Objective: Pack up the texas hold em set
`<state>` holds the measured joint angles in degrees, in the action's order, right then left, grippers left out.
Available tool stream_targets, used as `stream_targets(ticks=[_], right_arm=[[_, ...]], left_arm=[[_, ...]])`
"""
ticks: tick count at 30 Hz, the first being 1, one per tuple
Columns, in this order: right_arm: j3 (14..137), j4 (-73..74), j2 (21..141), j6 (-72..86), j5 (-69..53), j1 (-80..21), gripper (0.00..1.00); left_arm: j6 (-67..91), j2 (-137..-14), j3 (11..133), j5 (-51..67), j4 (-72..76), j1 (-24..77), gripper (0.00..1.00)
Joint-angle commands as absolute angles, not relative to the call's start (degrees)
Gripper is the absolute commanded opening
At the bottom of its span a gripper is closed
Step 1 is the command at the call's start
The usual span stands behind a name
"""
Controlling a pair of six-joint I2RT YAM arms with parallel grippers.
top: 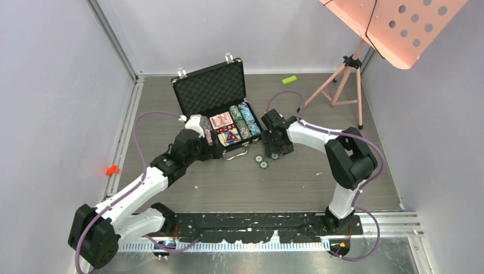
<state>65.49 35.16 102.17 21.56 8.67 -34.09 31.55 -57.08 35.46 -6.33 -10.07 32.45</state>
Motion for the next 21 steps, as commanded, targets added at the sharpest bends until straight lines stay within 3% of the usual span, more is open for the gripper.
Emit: stream_targets(ticks=[1, 5, 12, 21], right_arm=[[64.8, 33.3, 103.7, 22.9, 7.7, -33.5, 0.68], [63.6, 32.0, 104.4, 23.4, 6.4, -33.1, 0.61], [63.7, 33.2, 102.1, 23.6, 5.5, -33.0, 0.4], [64.8, 36.5, 96.8, 24.0, 5.1, -35.5, 0.36]], left_arm=[[31.9, -56.3, 36.3, -6.1, -9.2, 32.2, 0.92], [31.8, -56.1, 36.3, -6.2, -9.2, 32.2, 0.92], [31.9, -56.3, 36.3, -6.2, -9.2, 32.2, 0.92], [32.0, -56.7, 36.5, -5.9, -8.8, 32.2, 0.92]])
